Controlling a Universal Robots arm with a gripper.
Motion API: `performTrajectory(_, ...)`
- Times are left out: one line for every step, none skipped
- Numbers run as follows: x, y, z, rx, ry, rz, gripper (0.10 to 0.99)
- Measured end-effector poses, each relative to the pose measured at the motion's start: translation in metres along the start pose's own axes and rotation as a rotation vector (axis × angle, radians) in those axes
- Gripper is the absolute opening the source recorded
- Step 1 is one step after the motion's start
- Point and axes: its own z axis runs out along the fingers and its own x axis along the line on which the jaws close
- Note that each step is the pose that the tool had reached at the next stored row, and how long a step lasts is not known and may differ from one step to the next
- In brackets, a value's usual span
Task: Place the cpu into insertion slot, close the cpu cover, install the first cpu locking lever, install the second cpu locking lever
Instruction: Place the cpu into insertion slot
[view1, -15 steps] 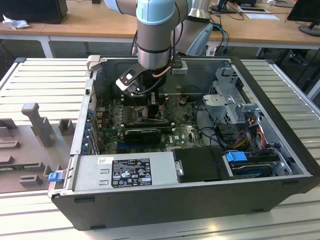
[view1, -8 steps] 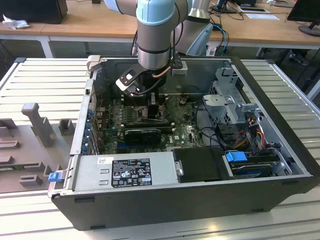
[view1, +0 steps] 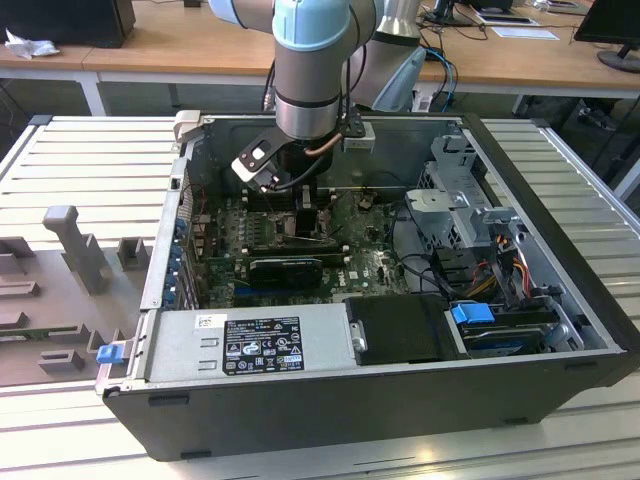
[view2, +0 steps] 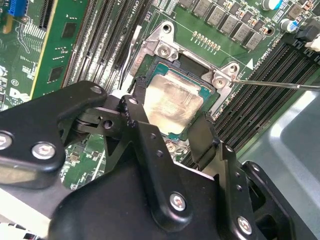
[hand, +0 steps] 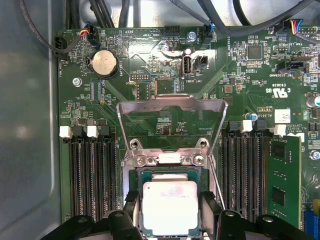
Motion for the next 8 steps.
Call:
performTrajectory(0.0000, 0.0000, 0.0000, 0.000, -0.0001, 0.000, 0.604)
performTrajectory(0.0000, 0.0000, -0.0003, 0.000, -0.0002, 0.000, 0.604)
performTrajectory(0.0000, 0.0000, -0.0012, 0.000, -0.0002, 0.000, 0.604)
performTrajectory(0.0000, 0.0000, -0.0033, 0.000, -0.0002, 0.000, 0.604)
performTrajectory(0.0000, 0.0000, -0.0057, 0.000, -0.0001, 0.000, 0.588)
performTrajectory(0.0000, 0.0000, -0.0065, 0.000, -0.0002, 0.000, 0.522)
performTrajectory(0.0001, 0.0001, -0.0066, 0.000, -0.0001, 0.000, 0.522)
performTrajectory(0.0000, 0.0001, -0.0070, 0.000, -0.0007, 0.000, 0.459)
